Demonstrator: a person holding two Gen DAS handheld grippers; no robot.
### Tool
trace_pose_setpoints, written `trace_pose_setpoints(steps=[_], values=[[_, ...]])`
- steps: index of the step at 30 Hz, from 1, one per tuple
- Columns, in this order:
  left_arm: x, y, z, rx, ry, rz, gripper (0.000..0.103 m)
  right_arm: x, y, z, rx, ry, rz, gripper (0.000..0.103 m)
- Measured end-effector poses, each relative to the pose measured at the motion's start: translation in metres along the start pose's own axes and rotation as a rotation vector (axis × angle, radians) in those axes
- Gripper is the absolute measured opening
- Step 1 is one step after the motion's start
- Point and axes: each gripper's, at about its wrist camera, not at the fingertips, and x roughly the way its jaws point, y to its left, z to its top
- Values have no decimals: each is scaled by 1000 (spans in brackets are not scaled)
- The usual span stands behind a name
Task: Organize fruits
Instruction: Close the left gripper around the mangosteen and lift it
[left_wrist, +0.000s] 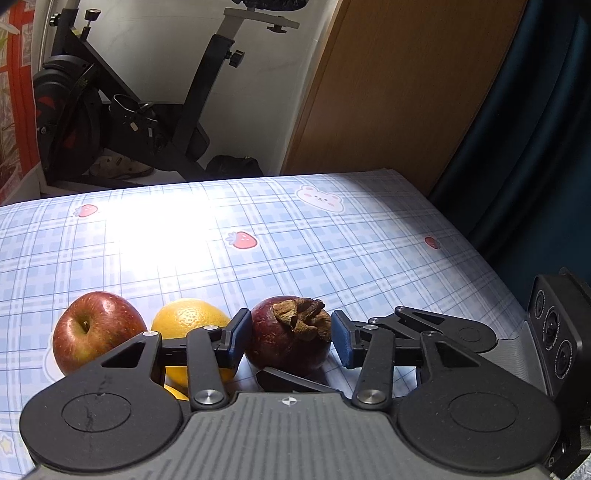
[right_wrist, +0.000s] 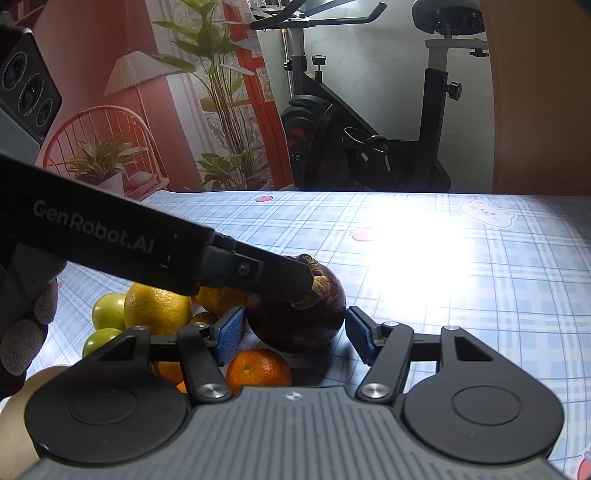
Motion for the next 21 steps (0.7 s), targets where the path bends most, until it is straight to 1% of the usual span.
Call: trace_pose_setpoints(steps=[3, 8, 12, 21], values=[[1, -2, 1, -11, 0, -8, 50, 2, 0, 0, 1, 9, -3, 63], [-5, -3, 2, -3, 2, -14, 50, 3, 1, 2, 2, 16, -3, 64], [-6, -2, 3, -4, 5, -22, 47, 2, 2, 2, 7, 11, -5, 63], [-21, -6, 4, 10, -9, -35, 47, -11, 10, 4, -14, -13, -14, 63]])
